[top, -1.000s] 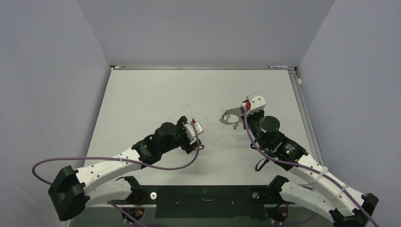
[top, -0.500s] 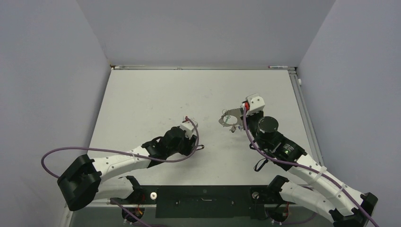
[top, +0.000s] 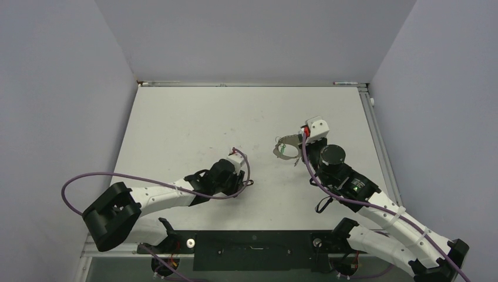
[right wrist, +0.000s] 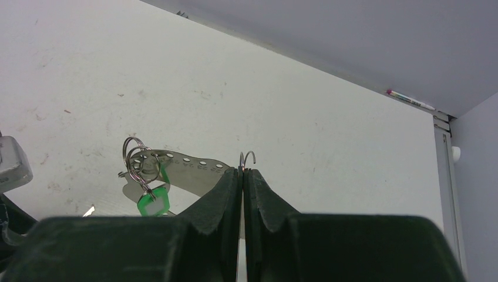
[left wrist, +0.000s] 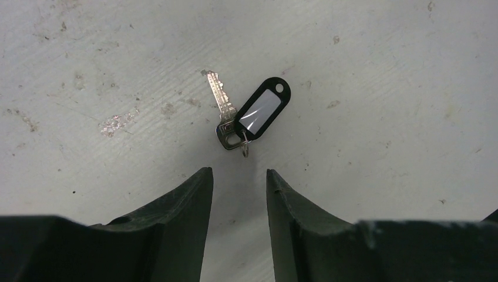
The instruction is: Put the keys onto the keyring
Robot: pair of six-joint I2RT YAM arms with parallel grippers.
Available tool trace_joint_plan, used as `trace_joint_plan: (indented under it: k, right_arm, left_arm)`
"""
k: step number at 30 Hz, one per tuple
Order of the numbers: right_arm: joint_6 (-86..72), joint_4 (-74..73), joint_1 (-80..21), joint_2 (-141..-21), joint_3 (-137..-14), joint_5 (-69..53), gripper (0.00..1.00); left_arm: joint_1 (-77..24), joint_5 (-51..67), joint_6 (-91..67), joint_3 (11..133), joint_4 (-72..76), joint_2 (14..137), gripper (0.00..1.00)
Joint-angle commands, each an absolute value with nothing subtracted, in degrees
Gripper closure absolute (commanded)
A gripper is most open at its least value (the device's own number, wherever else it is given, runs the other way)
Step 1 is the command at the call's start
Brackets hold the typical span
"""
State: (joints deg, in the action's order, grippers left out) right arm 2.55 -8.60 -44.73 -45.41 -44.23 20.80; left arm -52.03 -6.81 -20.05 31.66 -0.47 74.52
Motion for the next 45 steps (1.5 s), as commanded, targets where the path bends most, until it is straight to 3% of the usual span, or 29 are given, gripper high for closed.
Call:
trace_joint_plan:
  k: [1,28,36,40,45]
  right_arm:
    - [2.16,-4.72,-44.82,-45.09,-44.55,21.76,0.95]
    - [2.36,-3.99,-44.82,-45.53,-44.39,20.57,0.95]
    - [2.35,-3.96,-44.82,-45.44,-44.21,20.4,0.95]
    - [2.37,-3.96,-44.83,-45.61,-44.21,20.56,0.95]
    - [2.36,-4.07,-44.82,-45.79,-44.12,20.69,0.95]
  left_arm:
    - [-52.19,-6.16,-21.97,34.02,1.41,76.7,0.65]
    - [-53.76,-8.64,-21.81,34.54,6.77,82.67,0.76]
    - [-54.15,-9.06,-21.18,34.24,8.5,83.76,0.87]
    - [-54.29,-9.01,-20.29,34.13,9.02,84.09,1.0]
    - [-55.11,-8.48,-17.8,33.73,8.93,82.3,1.0]
